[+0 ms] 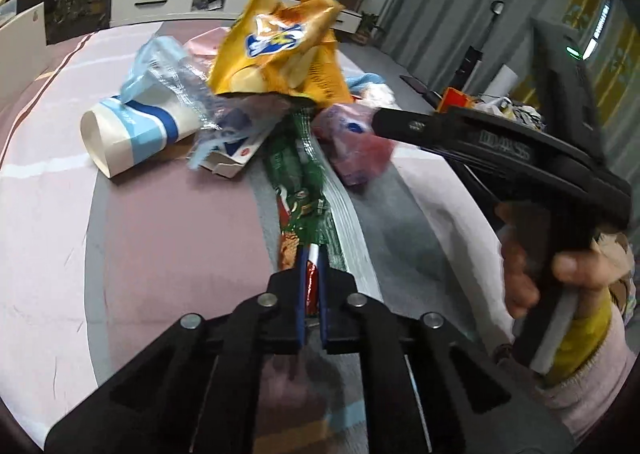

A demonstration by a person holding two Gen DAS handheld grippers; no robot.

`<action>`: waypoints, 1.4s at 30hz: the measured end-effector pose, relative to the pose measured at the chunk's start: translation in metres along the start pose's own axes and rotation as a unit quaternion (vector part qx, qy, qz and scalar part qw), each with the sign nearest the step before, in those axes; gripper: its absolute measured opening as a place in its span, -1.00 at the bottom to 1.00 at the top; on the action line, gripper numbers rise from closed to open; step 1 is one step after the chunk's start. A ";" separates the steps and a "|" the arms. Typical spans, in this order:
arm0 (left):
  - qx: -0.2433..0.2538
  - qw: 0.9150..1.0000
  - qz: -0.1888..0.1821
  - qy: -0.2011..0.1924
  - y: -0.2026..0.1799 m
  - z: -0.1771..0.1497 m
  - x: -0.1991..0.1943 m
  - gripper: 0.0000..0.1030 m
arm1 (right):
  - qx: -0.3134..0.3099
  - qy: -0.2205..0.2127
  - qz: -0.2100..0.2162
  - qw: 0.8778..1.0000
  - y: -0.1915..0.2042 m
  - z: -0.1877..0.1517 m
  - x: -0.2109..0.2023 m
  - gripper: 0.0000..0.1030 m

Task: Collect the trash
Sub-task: 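Grasp the green snack packet with the left tool while the right tool grasps the pink plastic bag, then carry both items over the black bin and open both tools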

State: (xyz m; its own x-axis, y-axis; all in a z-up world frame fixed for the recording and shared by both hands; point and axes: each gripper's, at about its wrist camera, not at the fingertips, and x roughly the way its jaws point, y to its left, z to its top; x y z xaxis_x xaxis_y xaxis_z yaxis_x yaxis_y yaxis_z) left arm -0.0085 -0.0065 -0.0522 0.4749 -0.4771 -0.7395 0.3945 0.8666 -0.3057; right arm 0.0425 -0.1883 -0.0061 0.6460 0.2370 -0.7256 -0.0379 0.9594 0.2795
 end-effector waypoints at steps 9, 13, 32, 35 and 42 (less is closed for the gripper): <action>-0.019 0.999 -0.044 0.012 -0.001 -0.006 -0.012 -0.89 | -0.043 0.008 0.002 0.999 0.012 0.003 0.012 0.11; -0.026 0.998 -0.049 0.018 0.005 -0.011 -0.018 -0.89 | -0.045 0.002 0.010 0.999 0.011 -0.003 0.005 -0.05; -0.051 0.999 -0.007 -0.019 -0.007 -0.017 -0.090 -0.89 | -0.022 -0.062 0.069 0.995 -0.001 -0.039 -0.109 -0.12; -0.050 0.998 -0.004 -0.029 -0.012 -0.019 -0.104 -0.89 | -0.017 -0.080 0.081 0.993 -0.003 -0.036 -0.121 -0.12; -0.034 0.998 0.005 -0.061 -0.036 -0.010 -0.126 -0.89 | -0.003 -0.128 0.096 0.987 -0.017 -0.031 -0.155 -0.12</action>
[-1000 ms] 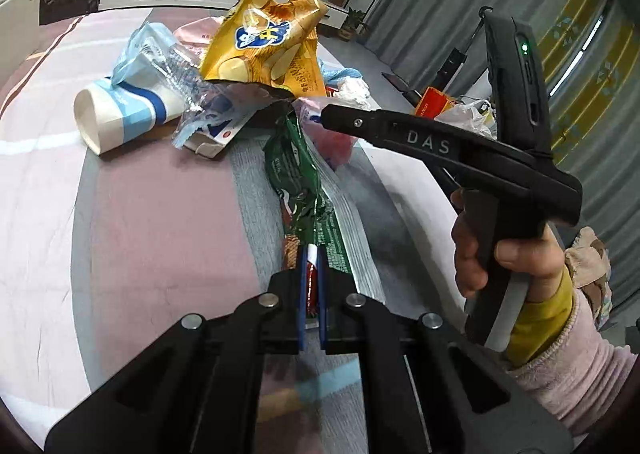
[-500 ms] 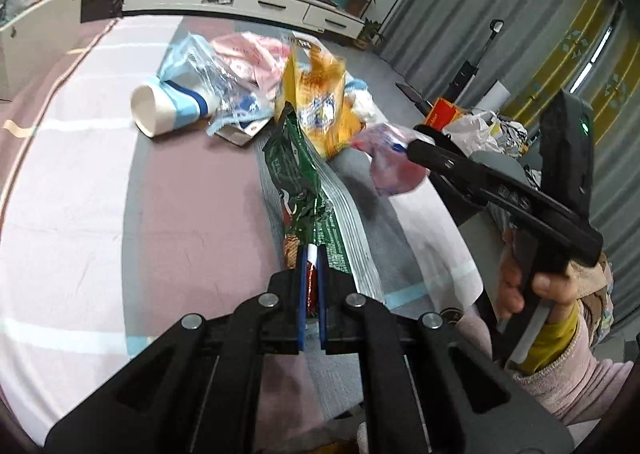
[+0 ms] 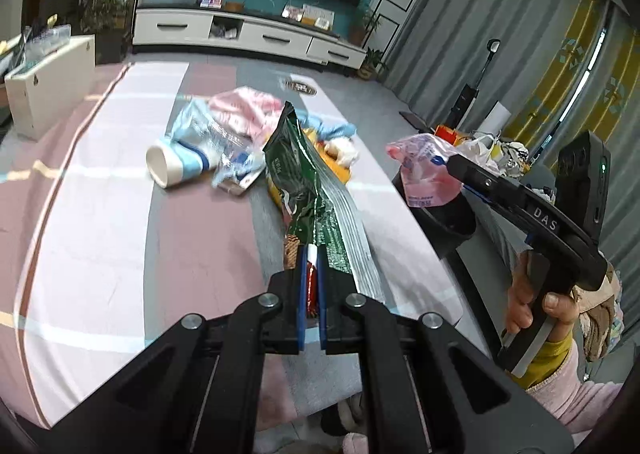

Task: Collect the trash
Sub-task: 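Carry both items over the black bin and open both tools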

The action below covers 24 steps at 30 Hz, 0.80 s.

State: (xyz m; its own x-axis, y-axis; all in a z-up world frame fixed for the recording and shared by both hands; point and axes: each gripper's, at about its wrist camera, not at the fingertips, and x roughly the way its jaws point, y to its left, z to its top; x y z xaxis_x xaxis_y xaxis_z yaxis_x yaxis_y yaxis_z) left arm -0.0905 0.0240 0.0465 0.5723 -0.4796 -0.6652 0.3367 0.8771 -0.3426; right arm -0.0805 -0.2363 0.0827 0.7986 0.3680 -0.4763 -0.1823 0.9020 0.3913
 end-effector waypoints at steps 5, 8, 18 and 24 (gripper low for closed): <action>0.020 1.000 -0.008 -0.015 -0.015 0.015 -0.002 -0.89 | 0.016 -0.023 -0.016 0.999 -0.018 0.004 -0.017 -0.12; 0.031 0.999 -0.015 -0.018 -0.026 0.024 0.003 -0.89 | 0.030 -0.035 -0.029 0.998 -0.033 0.004 -0.026 -0.12; 0.084 0.995 -0.049 -0.006 -0.076 0.052 0.044 -0.89 | 0.090 -0.072 -0.081 0.990 -0.093 -0.001 -0.056 -0.12; 0.116 0.990 -0.082 0.013 -0.118 0.071 0.089 -0.89 | 0.129 -0.089 -0.116 0.981 -0.136 -0.007 -0.074 -0.12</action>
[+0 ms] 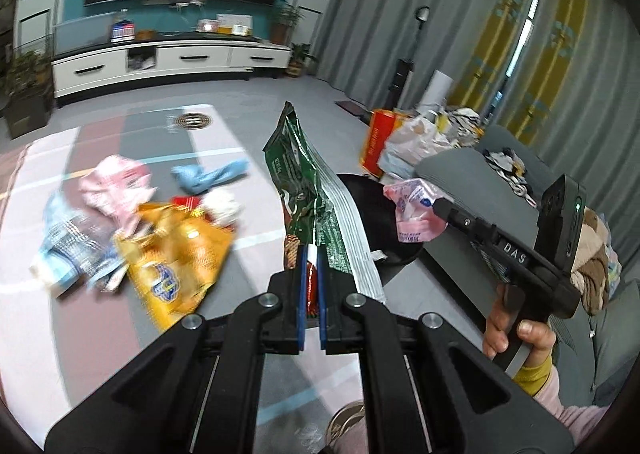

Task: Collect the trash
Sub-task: 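Carry both items over the black bin and open both tools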

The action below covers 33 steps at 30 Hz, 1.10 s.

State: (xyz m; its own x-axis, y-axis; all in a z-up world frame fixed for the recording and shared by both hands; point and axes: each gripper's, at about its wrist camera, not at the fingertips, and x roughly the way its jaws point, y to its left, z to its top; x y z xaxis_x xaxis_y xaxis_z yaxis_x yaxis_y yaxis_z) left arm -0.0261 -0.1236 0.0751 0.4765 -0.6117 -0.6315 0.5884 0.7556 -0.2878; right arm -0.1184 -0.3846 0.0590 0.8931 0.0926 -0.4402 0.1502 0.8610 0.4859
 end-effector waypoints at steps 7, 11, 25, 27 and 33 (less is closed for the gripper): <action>0.015 0.999 -0.031 0.038 -0.030 0.034 0.075 -0.89 | 0.039 -0.006 -0.044 0.998 -0.047 0.000 0.004 -0.12; 0.021 0.997 -0.028 0.071 -0.047 0.042 0.125 -0.89 | 0.047 -0.002 -0.060 0.997 -0.064 0.000 0.012 -0.12; 0.038 0.993 0.000 0.111 -0.069 0.046 0.205 0.08 | 0.100 0.028 -0.094 0.990 -0.108 -0.002 0.037 0.30; 0.040 0.993 0.004 0.111 -0.064 0.041 0.200 0.21 | 0.101 0.029 -0.095 0.990 -0.109 -0.004 0.033 0.31; 0.035 0.994 0.009 0.102 -0.041 0.016 0.156 0.46 | 0.097 0.042 -0.094 0.990 -0.101 -0.015 0.019 0.32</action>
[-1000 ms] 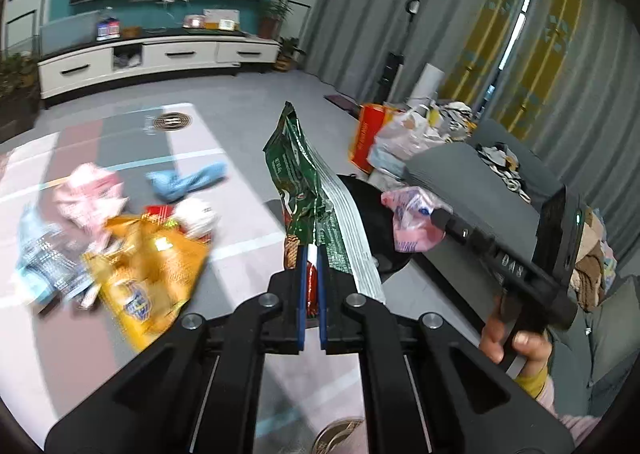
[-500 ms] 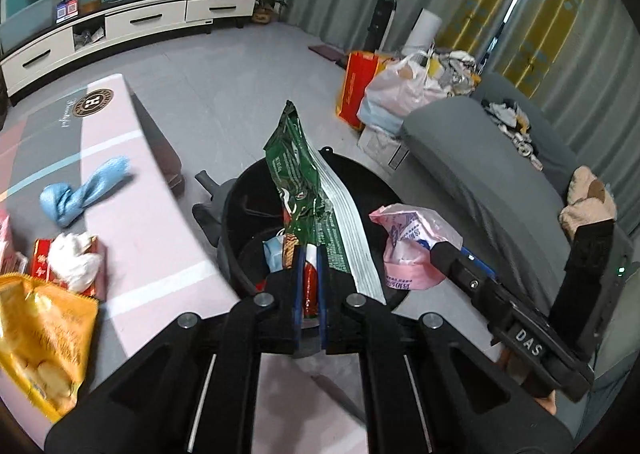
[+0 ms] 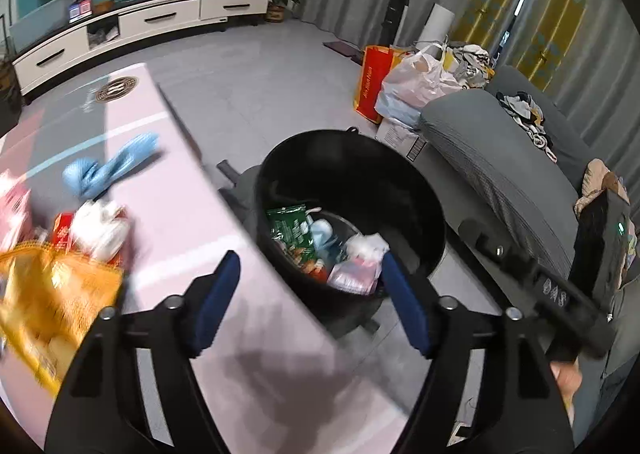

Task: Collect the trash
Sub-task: 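Carry both items over the black bin and open both tools, then move both open tools back over the remaining trash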

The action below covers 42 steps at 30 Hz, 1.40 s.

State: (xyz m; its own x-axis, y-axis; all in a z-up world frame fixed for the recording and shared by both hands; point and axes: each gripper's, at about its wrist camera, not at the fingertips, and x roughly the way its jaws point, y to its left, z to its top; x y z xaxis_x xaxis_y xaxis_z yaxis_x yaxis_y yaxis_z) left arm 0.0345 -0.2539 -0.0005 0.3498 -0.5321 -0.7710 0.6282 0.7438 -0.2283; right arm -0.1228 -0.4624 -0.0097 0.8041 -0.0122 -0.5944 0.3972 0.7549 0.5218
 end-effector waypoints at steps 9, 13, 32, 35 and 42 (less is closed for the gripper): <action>-0.015 0.999 0.030 -0.014 0.036 -0.090 -0.080 0.71 | -0.036 0.030 0.024 0.999 0.041 -0.017 -0.009 0.32; -0.052 0.996 0.078 -0.008 0.071 -0.126 -0.112 0.76 | -0.072 0.048 0.044 0.995 0.075 -0.025 -0.008 0.32; -0.235 0.963 0.115 -0.073 0.181 -0.209 -0.196 0.76 | -0.251 0.154 0.103 0.950 0.229 -0.108 0.027 0.34; -0.247 0.960 0.110 -0.073 0.190 -0.213 -0.194 0.76 | -0.264 0.157 0.100 0.946 0.241 -0.114 0.035 0.34; -0.275 0.954 0.100 -0.072 0.215 -0.223 -0.187 0.76 | -0.293 0.152 0.093 0.940 0.272 -0.119 0.071 0.34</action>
State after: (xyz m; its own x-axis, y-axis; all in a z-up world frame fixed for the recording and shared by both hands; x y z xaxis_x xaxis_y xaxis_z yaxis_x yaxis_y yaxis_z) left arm -0.0510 0.0951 -0.0382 0.5406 -0.3774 -0.7519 0.0936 0.9152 -0.3921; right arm -0.0100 -0.1799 0.0169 0.6371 0.2763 -0.7195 -0.1205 0.9578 0.2611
